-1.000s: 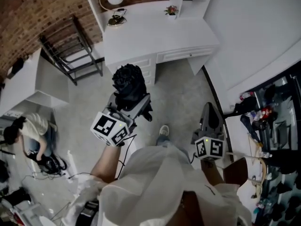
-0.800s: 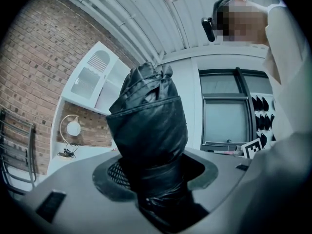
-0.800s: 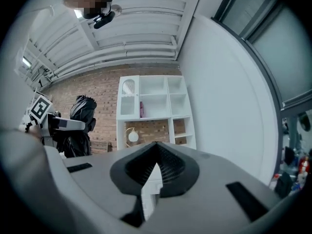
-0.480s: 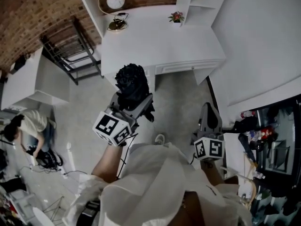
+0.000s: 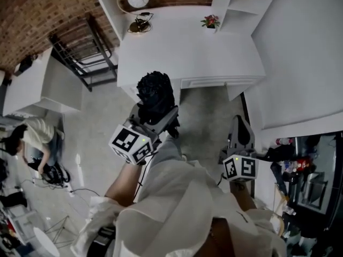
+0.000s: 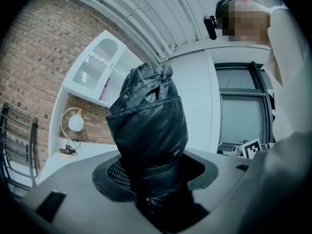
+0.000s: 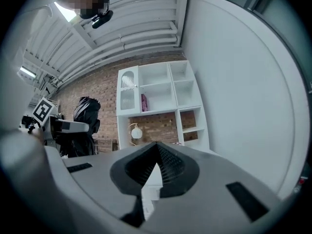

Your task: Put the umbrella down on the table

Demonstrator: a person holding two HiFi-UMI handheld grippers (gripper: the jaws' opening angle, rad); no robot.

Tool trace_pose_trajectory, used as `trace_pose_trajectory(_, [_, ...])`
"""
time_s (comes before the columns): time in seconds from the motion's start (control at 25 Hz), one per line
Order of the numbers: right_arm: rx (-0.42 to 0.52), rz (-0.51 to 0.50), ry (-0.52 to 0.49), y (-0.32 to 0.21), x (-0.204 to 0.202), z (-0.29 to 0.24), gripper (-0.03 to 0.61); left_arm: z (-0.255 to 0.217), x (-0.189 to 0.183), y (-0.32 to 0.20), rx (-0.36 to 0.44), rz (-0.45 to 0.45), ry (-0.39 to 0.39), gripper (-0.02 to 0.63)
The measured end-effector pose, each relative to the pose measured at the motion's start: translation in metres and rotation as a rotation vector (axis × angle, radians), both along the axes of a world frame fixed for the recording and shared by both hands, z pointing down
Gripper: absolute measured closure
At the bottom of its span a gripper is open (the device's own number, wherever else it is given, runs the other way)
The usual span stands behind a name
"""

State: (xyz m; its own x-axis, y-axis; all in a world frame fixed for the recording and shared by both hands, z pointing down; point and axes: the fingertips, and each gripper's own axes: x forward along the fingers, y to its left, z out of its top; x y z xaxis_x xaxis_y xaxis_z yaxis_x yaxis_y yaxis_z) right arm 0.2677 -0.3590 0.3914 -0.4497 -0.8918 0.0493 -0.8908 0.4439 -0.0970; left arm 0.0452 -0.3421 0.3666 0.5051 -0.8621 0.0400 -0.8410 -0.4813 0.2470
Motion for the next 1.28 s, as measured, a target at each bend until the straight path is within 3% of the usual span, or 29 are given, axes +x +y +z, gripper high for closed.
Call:
trace_pose_trajectory(0.76, [-0.035,-0.091,0.044,-0.222,-0.124,0.011,0.560,0.031,-0.070,-0.227,-0.042,0.063,0.039,0.345])
trace_pose_trajectory(1.0, [-0.075,-0.135,0.078,-0.268,-0.163,0.027,0.560,0.051,-0.095,-0.274,-0.099,0.073,0.073,0.344])
trace_pose_trajectory(1.28, [-0.142,-0.164,0.047,-0.295,-0.191,0.050,0.561,0.078,-0.122,-0.304,-0.179,0.070,0.110,0.344])
